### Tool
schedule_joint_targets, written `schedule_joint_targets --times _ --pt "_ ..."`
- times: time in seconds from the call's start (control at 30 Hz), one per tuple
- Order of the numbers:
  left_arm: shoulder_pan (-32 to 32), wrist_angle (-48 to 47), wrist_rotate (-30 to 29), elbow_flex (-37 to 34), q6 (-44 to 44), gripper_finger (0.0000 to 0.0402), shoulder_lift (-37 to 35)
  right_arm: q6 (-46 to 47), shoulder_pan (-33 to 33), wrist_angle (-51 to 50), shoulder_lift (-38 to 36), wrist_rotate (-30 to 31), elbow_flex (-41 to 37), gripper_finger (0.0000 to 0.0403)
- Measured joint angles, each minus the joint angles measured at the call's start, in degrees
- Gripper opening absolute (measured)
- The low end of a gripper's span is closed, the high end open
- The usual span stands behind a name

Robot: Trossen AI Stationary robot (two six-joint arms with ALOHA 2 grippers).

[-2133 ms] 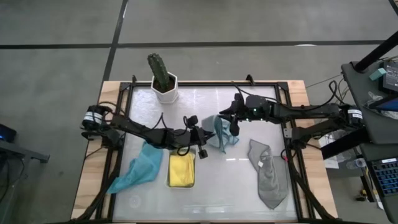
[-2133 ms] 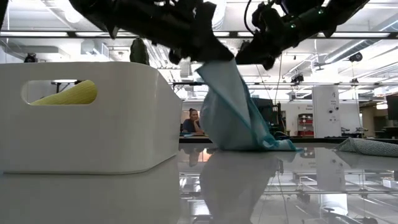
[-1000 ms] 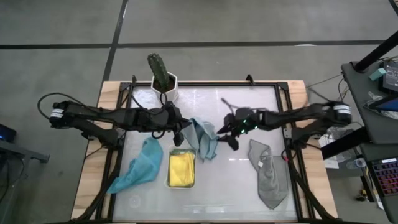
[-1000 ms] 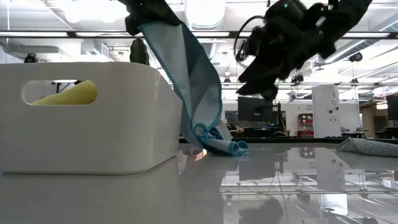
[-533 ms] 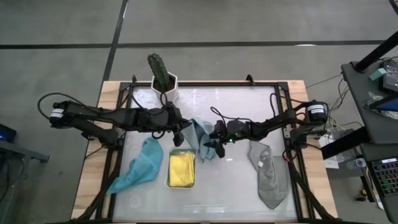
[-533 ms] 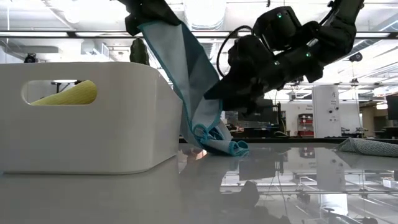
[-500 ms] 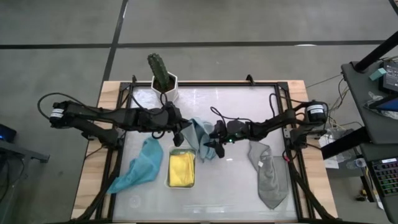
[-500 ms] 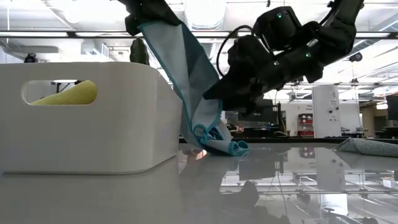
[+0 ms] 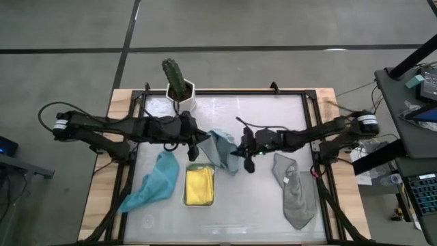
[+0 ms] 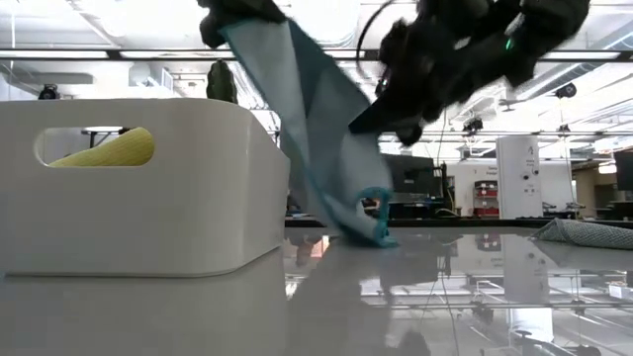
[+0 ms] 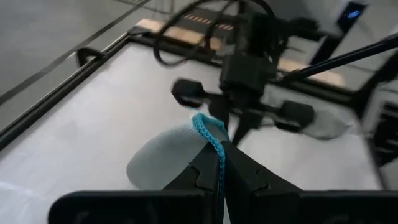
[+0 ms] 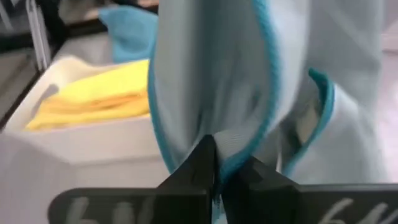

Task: Fold microfiber towels
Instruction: Fold the light blue microfiber towel

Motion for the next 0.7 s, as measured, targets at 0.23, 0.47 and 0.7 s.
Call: schedule_joint_targets --times 0.23,0.47,0.7 --pt "0.30 -5.74 4.16 4.11 1.91 0.0000 -3.82 -5.31 -0.85 -37.84 -16.72 0.62 12.71 0.0008" --pt "3.61 -15.84 9.95 13.96 7.87 0.0000 -4.34 -15.30 -4.69 -65.56 -19.50 10.00 33.37 0.0008" --pt "13.31 -24.12 20.42 20.82 16.07 0.0000 -1.31 -26.94 -12.20 -74.35 -14.36 11.78 46.59 0.0008"
